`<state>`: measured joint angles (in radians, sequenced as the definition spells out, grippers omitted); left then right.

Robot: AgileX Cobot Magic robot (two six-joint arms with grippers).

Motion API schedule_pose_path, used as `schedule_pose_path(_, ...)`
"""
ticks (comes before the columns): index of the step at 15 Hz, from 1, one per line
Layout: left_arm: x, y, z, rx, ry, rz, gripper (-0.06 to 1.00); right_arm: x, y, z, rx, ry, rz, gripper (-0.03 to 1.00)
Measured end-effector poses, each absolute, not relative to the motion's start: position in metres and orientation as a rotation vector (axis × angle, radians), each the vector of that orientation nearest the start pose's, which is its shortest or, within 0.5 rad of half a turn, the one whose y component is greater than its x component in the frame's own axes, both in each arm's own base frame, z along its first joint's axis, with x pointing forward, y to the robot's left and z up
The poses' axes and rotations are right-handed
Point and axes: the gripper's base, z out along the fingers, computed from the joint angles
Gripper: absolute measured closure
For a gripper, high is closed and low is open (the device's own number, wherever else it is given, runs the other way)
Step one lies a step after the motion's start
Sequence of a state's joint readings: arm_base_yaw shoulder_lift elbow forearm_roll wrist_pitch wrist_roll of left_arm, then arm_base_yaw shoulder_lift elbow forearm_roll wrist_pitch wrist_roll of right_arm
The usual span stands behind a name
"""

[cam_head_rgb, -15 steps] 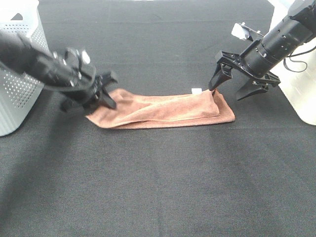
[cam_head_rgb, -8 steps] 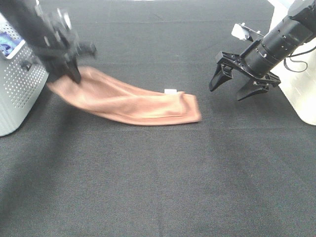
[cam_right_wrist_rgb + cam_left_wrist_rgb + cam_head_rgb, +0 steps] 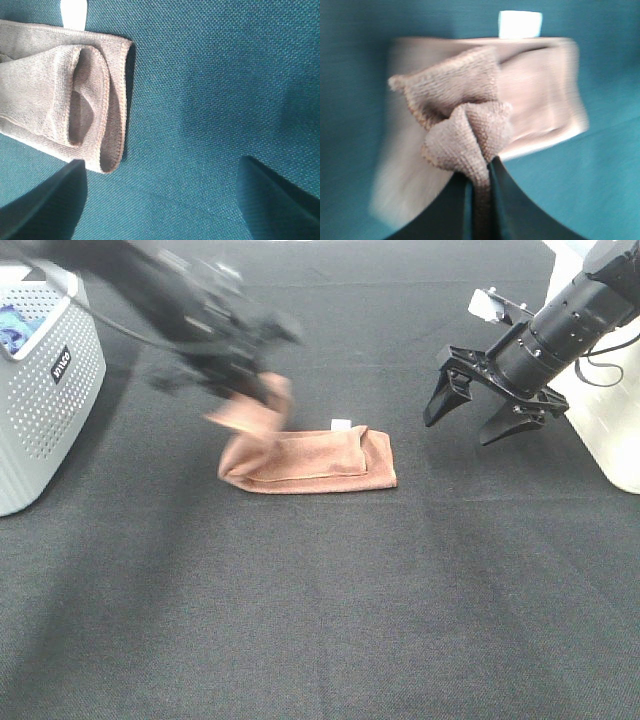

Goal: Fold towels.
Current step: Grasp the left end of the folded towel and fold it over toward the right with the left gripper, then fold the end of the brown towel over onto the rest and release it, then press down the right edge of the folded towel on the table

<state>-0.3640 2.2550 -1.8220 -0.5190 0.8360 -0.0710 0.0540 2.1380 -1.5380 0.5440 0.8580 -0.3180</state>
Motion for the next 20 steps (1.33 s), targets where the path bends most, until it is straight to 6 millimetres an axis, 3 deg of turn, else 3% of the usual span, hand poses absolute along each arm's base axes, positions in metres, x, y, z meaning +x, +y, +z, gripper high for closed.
schedule_pose_path(5, 0.457, -0.267, 0.156, 0.060, 2.732, -0.813, 0.87, 0.433, 0.059, 0.156, -0.083, 2.836, 0.592, 0.20)
schedule_pose_path(7, 0.461, -0.276, 0.151, 0.038, 2.720, -0.837, 0.70, 0.433, 0.059, 0.156, -0.084, 2.838, 0.594, 0.20)
schedule_pose_path(10, 0.463, -0.286, 0.154, -0.066, 2.670, -0.977, 0.32, 0.433, 0.059, 0.156, -0.084, 2.839, 0.594, 0.20)
schedule_pose_path(11, 0.465, -0.288, 0.156, -0.096, 2.646, -1.010, 0.27, 0.432, 0.059, 0.156, -0.086, 2.845, 0.600, 0.20)
schedule_pose_path(16, 0.477, -0.264, 0.184, 0.016, 2.556, -0.934, 0.24, 0.431, 0.073, 0.162, -0.075, 2.802, 0.825, 0.20)
schedule_pose_path(19, 0.486, -0.225, 0.223, 0.079, 2.497, -0.831, 0.24, 0.430, 0.112, 0.171, -0.144, 2.663, 1.072, 0.20)
schedule_pose_path(20, 0.487, -0.211, 0.235, 0.084, 2.498, -0.805, 0.24, 0.431, 0.133, 0.164, -0.148, 2.605, 1.200, 0.20)
